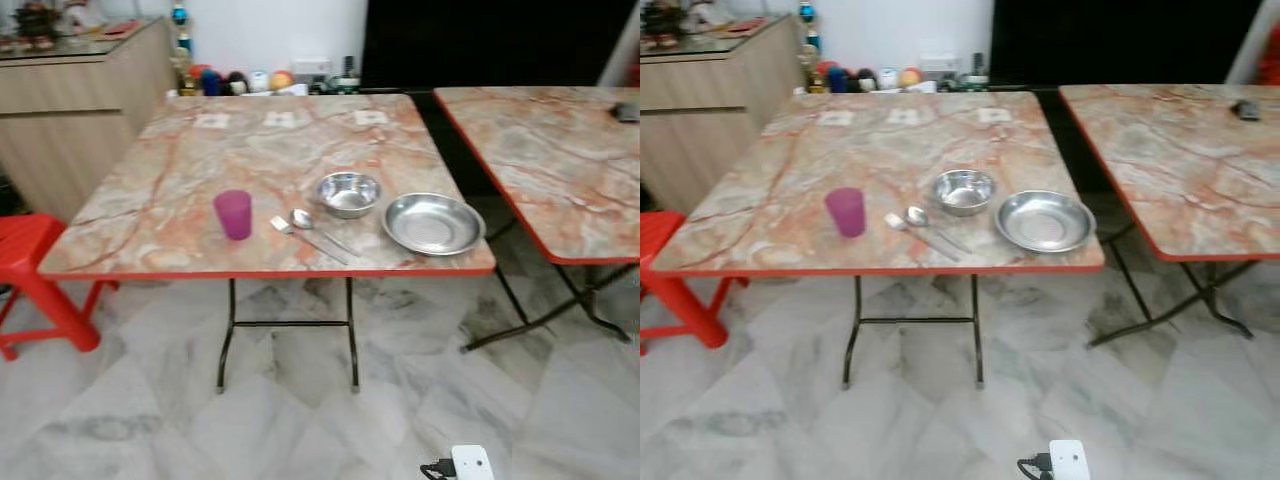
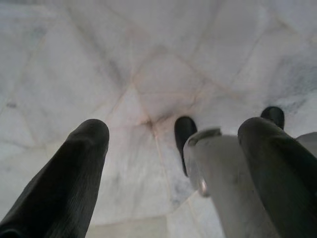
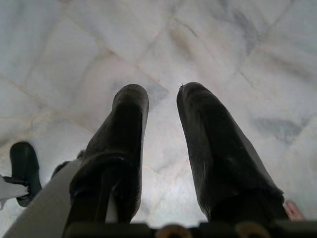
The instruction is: Setting the table
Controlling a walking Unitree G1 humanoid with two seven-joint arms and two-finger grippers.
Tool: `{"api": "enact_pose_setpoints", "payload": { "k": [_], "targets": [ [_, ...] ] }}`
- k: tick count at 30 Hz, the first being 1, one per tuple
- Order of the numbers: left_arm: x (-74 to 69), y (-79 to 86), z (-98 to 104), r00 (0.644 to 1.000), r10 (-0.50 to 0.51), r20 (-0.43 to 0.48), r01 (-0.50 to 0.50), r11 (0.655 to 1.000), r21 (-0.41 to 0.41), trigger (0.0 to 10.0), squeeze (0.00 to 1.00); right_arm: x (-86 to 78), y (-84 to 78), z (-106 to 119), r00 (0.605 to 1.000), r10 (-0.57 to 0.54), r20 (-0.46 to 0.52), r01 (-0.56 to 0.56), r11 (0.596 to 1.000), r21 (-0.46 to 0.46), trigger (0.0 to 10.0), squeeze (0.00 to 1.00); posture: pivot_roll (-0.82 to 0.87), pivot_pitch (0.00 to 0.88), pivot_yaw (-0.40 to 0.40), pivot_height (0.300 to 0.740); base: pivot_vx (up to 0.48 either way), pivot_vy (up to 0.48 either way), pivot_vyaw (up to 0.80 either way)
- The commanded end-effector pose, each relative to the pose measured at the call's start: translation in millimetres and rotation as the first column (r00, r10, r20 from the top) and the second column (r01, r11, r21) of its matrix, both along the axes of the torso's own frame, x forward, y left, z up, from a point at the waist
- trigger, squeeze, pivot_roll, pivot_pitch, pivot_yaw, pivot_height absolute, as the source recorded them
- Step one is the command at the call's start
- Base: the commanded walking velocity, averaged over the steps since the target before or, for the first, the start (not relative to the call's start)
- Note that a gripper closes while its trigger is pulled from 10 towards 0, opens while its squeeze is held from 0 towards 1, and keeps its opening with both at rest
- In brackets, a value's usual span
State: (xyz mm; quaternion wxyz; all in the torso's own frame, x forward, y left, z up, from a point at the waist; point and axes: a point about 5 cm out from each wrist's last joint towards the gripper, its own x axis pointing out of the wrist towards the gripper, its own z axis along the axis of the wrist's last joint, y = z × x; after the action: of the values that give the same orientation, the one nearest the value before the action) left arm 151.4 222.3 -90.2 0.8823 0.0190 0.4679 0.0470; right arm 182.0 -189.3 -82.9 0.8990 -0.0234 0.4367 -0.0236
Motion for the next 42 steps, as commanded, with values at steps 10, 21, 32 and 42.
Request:
{"api": "enact_pose_setpoints", "payload": {
  "k": [10, 21, 32, 42],
  "targets": [
    [7.5, 12.5, 4.6, 0.991, 0.133, -0.004, -0.133, 0.989, -0.065, 10.0, 0.0, 16.7, -8.4, 7.2, 0.978, -0.208, -0.028, 0.21, 0.966, 0.151, 10.0, 0.0, 0.06, 0.0, -0.035, 0.74, 0.313, 0.0, 0.0],
    [7.2, 14.5, 5.0, 0.99, 0.139, -0.002, -0.139, 0.989, -0.054, 10.0, 0.0, 17.6, -8.3, 7.8, 0.976, -0.217, -0.019, 0.217, 0.964, 0.151, 10.0, 0.0, 0.06, 0.0, -0.034, 0.74, 0.175, 0.0, 0.0],
    [7.0, 12.9, 4.5, 0.99, 0.14, 0.0, -0.14, 0.988, -0.065, 10.0, 0.0, 18.2, -8.6, 8.4, 0.977, -0.213, -0.008, 0.211, 0.965, 0.155, 10.0, 0.0, 0.05, 0.0, -0.036, 0.74, 0.0, 0.0, 0.0],
    [2.0, 14.0, 2.8, 0.989, 0.146, -0.012, -0.146, 0.987, -0.069, 10.0, 0.0, 18.1, -9.4, 8.4, 0.978, -0.207, -0.008, 0.206, 0.967, 0.147, 10.0, 0.0, 0.05, 0.0, -0.038, 0.74, 0.0, 0.0, 0.0]
  ]
}}
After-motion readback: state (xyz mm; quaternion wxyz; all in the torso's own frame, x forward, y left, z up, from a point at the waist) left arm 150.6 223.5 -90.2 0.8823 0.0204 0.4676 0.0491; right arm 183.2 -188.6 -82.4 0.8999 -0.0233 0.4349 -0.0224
